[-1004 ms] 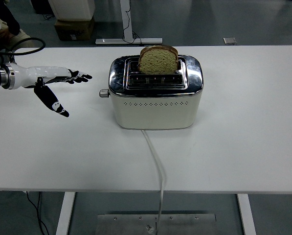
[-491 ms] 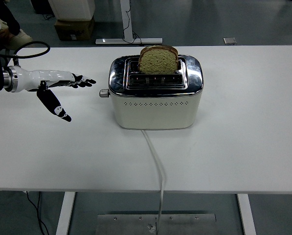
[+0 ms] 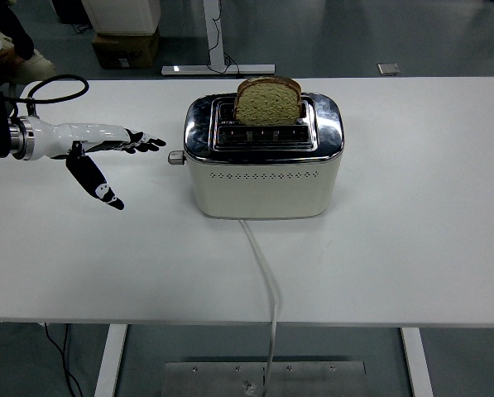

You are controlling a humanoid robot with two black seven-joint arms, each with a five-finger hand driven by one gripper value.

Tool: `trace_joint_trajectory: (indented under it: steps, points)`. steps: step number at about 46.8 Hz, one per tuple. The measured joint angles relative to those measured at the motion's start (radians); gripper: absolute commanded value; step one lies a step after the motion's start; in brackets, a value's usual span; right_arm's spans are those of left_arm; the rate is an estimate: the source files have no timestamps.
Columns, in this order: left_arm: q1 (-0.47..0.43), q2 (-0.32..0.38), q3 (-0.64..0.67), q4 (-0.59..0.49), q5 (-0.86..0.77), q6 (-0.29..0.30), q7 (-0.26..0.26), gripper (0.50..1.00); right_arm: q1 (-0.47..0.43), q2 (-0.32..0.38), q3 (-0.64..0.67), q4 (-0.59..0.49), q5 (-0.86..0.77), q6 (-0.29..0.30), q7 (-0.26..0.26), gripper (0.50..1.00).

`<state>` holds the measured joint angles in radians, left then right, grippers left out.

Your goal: Press down toaster

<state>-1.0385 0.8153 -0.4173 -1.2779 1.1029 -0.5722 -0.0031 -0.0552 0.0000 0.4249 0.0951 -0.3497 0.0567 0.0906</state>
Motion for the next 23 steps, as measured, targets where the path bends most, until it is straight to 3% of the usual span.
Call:
trace_joint_trajectory:
  steps: [23]
  points:
    - [0.018,-0.042,0.001,0.009,0.001,0.003,0.000,1.000,0.000,0.000,0.001,0.000,0.000,0.000,0.000,0.998]
